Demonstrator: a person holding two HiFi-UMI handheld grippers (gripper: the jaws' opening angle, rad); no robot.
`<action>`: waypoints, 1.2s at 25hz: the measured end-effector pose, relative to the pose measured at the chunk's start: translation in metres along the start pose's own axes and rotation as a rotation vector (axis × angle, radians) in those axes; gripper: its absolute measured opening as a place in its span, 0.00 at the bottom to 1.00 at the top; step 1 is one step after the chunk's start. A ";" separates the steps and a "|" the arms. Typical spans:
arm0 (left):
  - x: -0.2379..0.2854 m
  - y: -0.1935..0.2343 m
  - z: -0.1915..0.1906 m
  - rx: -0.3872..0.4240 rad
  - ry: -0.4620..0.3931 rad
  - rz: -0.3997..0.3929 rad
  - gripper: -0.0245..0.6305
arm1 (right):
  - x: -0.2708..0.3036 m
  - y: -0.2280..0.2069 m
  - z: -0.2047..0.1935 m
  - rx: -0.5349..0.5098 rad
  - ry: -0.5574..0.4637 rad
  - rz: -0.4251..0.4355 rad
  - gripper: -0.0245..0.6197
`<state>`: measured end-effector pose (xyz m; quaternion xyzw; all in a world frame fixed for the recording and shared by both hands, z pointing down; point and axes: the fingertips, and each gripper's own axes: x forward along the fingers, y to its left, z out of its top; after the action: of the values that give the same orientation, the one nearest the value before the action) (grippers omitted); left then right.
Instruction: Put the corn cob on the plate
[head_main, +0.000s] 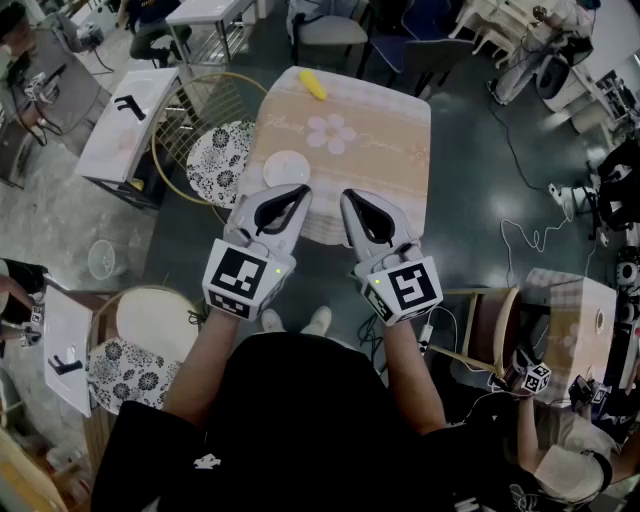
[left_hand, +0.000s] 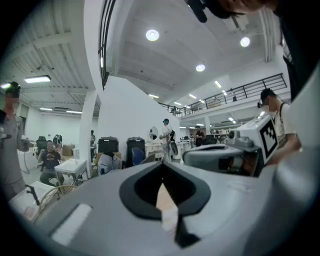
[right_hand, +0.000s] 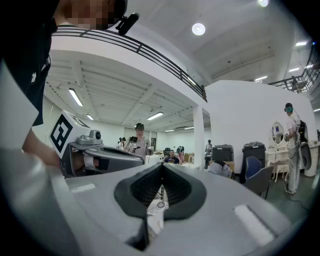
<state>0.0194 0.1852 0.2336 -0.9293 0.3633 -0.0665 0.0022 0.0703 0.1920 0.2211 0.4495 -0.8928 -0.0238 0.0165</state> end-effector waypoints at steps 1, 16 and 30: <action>0.001 -0.001 0.000 0.002 0.001 0.001 0.04 | -0.001 0.000 0.000 -0.003 -0.003 0.000 0.04; 0.005 -0.014 0.002 0.016 0.014 0.059 0.04 | -0.027 -0.008 0.002 0.004 -0.056 0.027 0.04; 0.028 -0.056 -0.002 0.101 0.030 0.108 0.04 | -0.049 -0.028 -0.009 -0.014 -0.055 0.098 0.04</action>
<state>0.0772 0.2081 0.2417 -0.9058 0.4093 -0.0986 0.0470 0.1223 0.2142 0.2280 0.4043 -0.9137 -0.0414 -0.0039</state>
